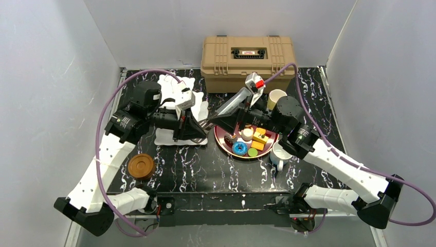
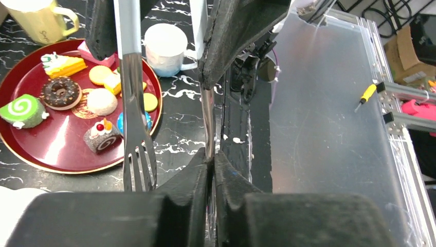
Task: Serve the afternoon tea
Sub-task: Adjust the clamp.
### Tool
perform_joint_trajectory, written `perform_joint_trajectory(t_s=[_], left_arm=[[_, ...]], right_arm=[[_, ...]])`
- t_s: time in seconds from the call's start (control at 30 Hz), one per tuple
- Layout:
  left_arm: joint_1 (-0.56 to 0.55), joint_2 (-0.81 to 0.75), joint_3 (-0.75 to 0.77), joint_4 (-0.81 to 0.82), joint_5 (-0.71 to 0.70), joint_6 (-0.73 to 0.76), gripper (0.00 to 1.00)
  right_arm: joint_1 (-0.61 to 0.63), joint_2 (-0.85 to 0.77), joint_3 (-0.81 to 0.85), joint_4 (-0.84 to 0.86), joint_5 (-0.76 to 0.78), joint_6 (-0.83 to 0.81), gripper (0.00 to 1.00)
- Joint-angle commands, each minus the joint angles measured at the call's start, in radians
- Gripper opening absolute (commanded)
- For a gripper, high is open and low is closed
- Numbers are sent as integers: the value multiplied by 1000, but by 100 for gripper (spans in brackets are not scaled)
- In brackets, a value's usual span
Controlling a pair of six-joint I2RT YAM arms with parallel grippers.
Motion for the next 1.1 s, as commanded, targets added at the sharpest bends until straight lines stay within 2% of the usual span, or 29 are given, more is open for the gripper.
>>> perform_joint_trajectory(t_s=[0.0,0.03,0.13,0.23,0.4,0.57,0.77,1.07], left_arm=[[-7,2,53,-29,57,-19,0],[-7,-1,61,-30,66,-23,0],[-7,-9,86,-31,93,-35,0],[-7,-14,113,-15,120,-72,0],[-7,-32,136,93,156,-175,0],[-8,-34,155,116,188,-226,0],[-8,-54,147,119,202,-237,0],[-8,-83,130,86,199,-190,0]], right_arm=[[2,-14,65,90,-36,6,14],[2,-17,66,84,-53,8,23],[2,-46,63,54,-90,0,69],[-3,-103,33,43,-139,-4,96],[-9,-182,-31,90,-174,19,98],[-15,-169,-12,115,-201,-14,98],[-41,-78,84,122,-322,-31,98],[-68,-2,154,194,-343,-6,98]])
